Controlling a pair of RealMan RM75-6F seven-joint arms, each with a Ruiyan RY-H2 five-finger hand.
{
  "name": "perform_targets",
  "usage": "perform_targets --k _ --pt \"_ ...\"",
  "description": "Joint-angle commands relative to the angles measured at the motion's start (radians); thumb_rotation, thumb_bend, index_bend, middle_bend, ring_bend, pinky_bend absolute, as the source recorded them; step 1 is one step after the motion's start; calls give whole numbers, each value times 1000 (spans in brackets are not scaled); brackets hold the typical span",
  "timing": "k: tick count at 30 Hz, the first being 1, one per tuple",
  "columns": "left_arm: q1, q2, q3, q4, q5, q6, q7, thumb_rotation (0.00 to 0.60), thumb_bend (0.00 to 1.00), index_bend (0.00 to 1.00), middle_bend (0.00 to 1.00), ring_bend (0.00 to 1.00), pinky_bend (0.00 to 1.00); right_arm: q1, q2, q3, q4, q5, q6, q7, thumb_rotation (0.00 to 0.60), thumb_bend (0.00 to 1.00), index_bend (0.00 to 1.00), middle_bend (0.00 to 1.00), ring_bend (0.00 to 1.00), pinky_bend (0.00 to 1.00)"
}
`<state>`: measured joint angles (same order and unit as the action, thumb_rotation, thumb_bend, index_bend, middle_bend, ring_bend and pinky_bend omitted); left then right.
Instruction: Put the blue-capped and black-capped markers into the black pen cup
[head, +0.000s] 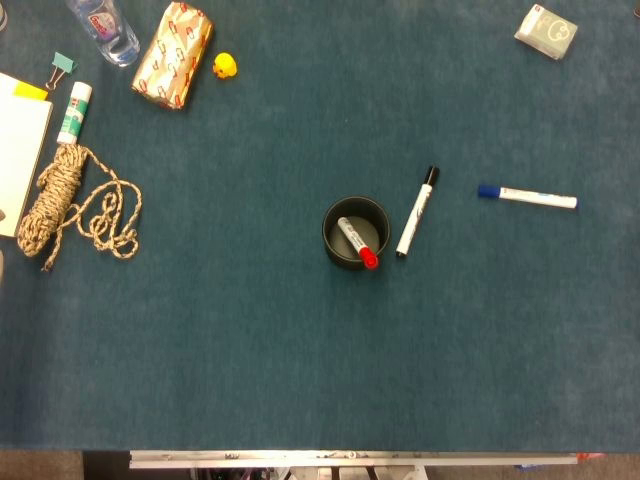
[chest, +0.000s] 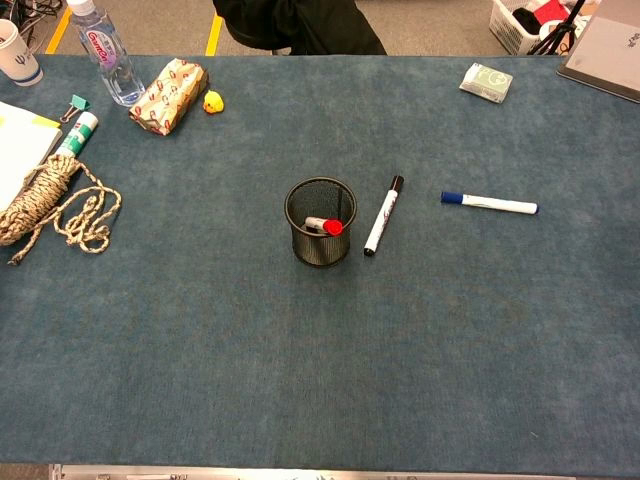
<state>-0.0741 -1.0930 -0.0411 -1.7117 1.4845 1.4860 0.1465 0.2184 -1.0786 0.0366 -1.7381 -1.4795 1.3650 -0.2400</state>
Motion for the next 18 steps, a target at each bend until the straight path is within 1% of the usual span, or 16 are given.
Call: perform_targets --k 1,4,6,12,18 --pt "5 6 5 -7 -1 2 0 600 424 357 327 321 246 77 -69 28 46 31 -108 -72 600 178 437 392 230 227" --pt "12 16 11 -16 -1 6 -6 600 424 357 327 322 246 138 -144 50 100 82 -199 -118 600 195 479 405 230 227" --pt "17 22 15 -21 -1 8 -9 600 424 357 327 322 246 164 -188 58 131 97 -228 -150 600 196 493 409 230 227" --pt "28 37 21 -30 -4 16 -16 600 424 357 327 322 246 239 -315 82 220 147 -299 -252 600 195 503 411 228 227" --pt "36 44 25 -27 -9 19 -28 600 424 357 327 321 246 288 -415 90 320 195 -336 -337 600 195 504 406 208 227"
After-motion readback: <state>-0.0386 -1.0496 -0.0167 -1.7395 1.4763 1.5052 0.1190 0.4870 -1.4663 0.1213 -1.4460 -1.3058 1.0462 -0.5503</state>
